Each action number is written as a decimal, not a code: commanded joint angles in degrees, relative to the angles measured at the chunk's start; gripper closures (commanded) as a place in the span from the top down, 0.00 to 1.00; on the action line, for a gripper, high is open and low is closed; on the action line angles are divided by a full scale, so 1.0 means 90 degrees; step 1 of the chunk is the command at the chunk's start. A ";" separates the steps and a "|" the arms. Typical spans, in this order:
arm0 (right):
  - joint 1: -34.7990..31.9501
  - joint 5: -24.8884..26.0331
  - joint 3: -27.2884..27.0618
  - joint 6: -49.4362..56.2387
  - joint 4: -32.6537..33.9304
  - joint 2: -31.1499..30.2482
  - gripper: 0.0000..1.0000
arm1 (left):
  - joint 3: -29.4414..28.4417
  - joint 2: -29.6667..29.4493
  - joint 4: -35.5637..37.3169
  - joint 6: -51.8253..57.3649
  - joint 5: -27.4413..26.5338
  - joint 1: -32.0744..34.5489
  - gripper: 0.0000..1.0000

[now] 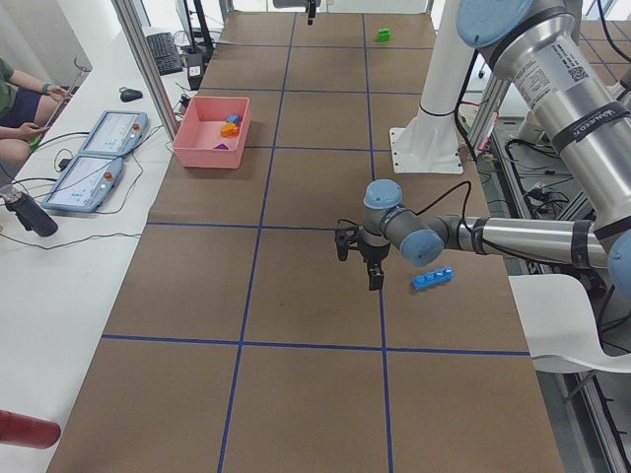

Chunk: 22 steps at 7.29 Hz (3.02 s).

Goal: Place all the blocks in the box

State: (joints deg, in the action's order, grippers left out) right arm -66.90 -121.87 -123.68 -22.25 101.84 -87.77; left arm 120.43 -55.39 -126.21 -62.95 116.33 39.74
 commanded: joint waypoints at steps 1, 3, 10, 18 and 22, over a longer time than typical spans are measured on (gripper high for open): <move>-0.0134 -0.0159 -0.0076 0.0361 -0.0491 -0.0673 0.99 | -0.0031 0.0285 -0.0251 -0.0589 -0.0015 -0.1120 1.00; -0.0359 -0.0423 -0.0095 0.0451 -0.0964 -0.1048 0.99 | -0.0031 0.0637 -0.1012 -0.1553 -0.0063 -0.1921 1.00; -0.0409 -0.0443 -0.0105 0.0441 -0.0974 -0.1038 0.99 | -0.0323 0.0180 -0.1357 -0.4265 -0.1353 -0.4728 0.93; -0.0409 -0.0443 -0.0076 0.0383 -0.0974 -0.0941 0.99 | -0.0295 0.0090 -0.1396 -0.4266 -0.1353 -0.4748 0.00; -0.0399 -0.0424 -0.0027 0.0373 -0.0994 -0.0931 0.99 | 0.0552 0.0071 -0.1386 -0.4256 -0.1363 -0.4282 0.00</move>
State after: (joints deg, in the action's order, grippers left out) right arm -70.50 -125.77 -124.11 -18.87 92.96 -96.17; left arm 122.73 -54.59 -138.70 -101.25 104.13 -1.44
